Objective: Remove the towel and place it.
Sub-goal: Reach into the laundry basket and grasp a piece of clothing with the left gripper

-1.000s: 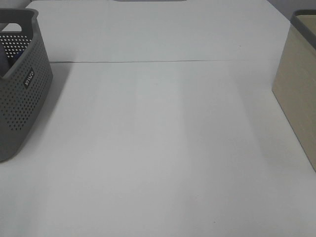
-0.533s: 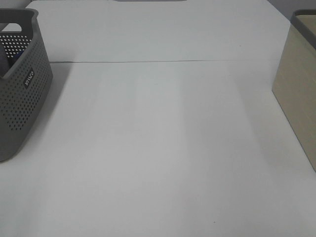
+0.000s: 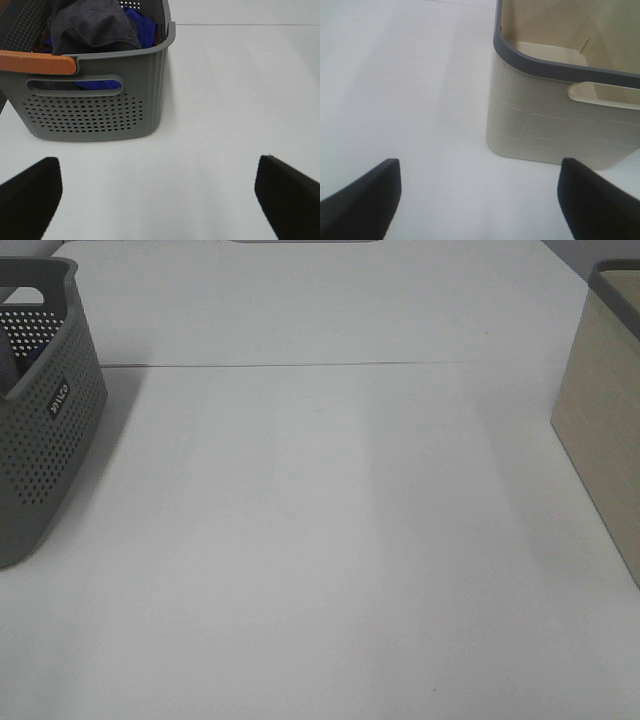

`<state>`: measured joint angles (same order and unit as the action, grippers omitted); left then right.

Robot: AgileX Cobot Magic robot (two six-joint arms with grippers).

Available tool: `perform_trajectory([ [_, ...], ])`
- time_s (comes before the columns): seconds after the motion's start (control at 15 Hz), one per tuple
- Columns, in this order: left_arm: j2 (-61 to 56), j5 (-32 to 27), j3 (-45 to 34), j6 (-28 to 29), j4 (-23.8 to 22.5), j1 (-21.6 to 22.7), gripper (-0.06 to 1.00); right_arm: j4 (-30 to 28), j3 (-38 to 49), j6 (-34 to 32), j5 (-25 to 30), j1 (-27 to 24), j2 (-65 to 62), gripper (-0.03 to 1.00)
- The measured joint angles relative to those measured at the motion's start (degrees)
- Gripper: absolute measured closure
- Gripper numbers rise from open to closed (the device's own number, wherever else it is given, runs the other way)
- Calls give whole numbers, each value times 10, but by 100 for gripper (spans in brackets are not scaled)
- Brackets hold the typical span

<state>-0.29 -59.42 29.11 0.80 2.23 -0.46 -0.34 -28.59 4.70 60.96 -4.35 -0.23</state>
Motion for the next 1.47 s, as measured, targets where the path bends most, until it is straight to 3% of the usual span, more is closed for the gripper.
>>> perform_trajectory([
  [0.67,0,0,0,0,1,0,-5,0,0,0,0,0,0,14],
  [0.8,40,-30,23,-14,9,0,-5,0,0,0,0,0,0,14],
  [1.07,268,-92,170,-171,-2,0,-5,0,0,0,0,0,0,14],
  [1.33,520,-99,342,-376,-68,0,-5,-1,0,0,-1,0,0,14],
  [1.47,621,-99,419,-447,-104,0,-5,-1,0,0,-1,0,0,14],
])
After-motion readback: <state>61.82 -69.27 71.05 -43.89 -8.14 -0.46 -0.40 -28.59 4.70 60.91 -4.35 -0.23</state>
